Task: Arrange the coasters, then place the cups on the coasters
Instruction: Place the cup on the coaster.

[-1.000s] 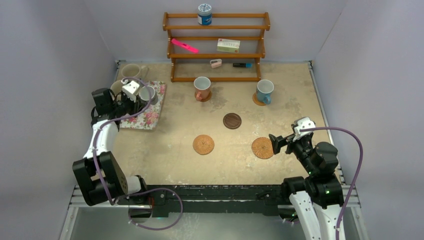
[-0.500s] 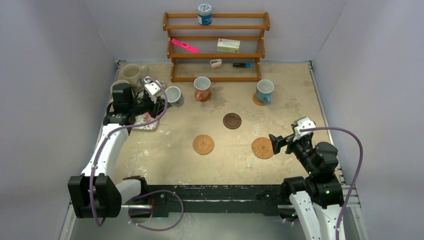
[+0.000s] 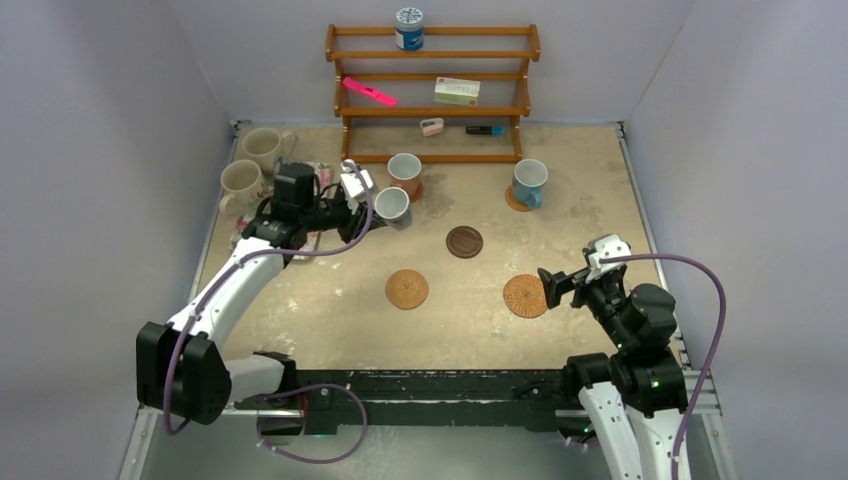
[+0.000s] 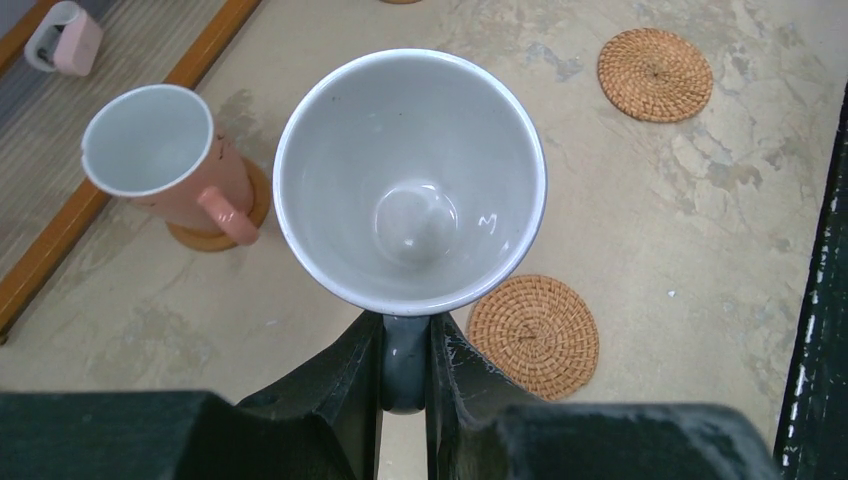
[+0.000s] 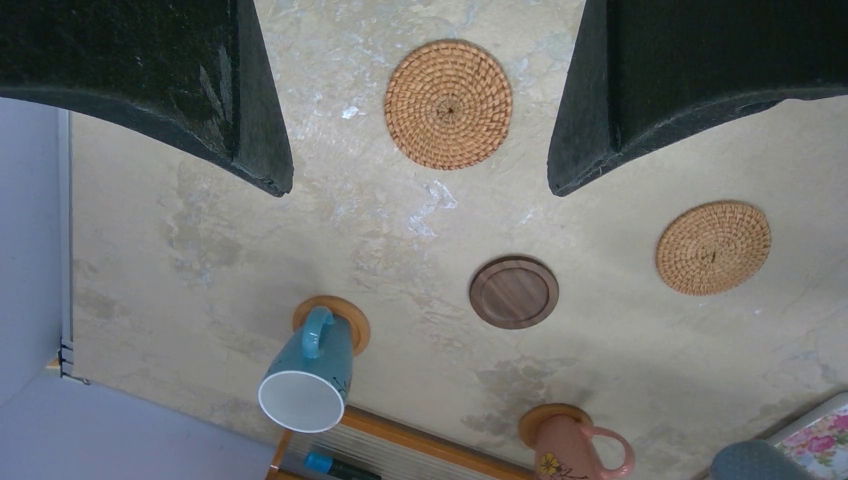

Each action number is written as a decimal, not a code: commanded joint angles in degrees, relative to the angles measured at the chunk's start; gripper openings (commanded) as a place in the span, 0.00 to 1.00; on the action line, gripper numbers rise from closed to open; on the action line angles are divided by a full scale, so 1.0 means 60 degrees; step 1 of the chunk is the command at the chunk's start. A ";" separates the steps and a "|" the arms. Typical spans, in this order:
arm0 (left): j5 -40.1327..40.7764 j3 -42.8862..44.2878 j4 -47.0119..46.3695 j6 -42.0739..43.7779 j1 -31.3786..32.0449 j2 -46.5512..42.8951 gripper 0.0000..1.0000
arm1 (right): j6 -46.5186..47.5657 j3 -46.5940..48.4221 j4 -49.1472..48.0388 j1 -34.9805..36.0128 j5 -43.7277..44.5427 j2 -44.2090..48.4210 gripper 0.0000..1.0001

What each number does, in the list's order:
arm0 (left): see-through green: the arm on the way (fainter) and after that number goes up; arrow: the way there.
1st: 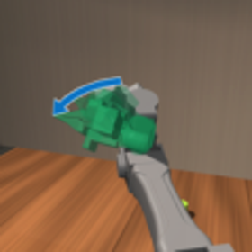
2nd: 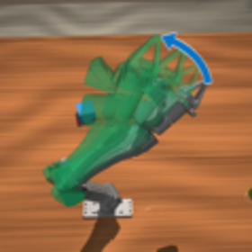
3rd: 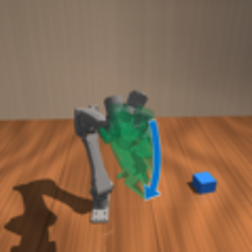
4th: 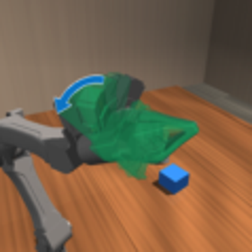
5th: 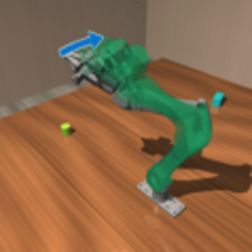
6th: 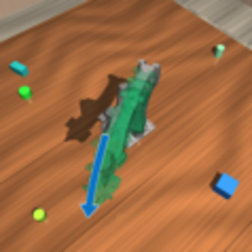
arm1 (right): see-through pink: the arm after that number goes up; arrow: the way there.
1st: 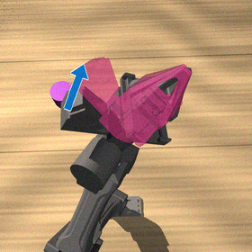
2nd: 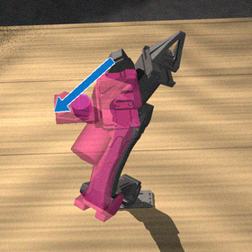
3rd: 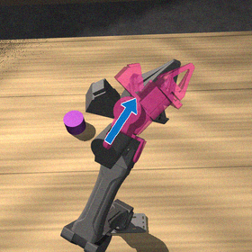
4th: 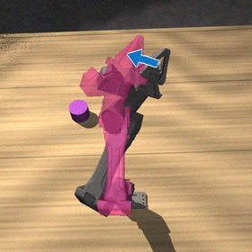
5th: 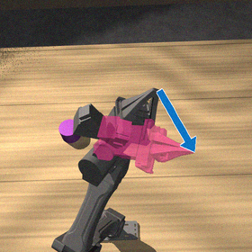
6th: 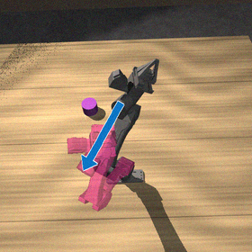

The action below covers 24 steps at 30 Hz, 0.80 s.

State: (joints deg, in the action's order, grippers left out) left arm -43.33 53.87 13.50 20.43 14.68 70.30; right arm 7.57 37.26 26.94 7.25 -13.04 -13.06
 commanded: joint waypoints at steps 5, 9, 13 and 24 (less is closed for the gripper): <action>0.0067 0.0760 -0.1241 -0.0139 0.1123 0.0699 0.00 | 0.0080 -0.0005 -0.0139 0.0056 -0.0053 -0.0063 0.99; 0.0461 0.0947 -0.1522 -0.0165 0.1705 0.1085 0.00 | 0.0085 -0.0016 -0.0150 0.0052 -0.0039 -0.0066 0.99; 0.0984 0.1042 -0.2092 -0.0314 0.2155 0.1492 0.00 | 0.0081 -0.0007 -0.0141 0.0052 -0.0049 -0.0049 0.99; 0.1743 0.1881 -0.2857 -0.0492 0.3021 0.3201 0.00 | 0.0097 -0.0027 -0.0139 0.0052 -0.0053 -0.0020 0.99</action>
State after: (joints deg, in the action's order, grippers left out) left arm -33.54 61.56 2.81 18.85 31.73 88.16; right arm 7.60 37.26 26.94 7.25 -13.04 -13.06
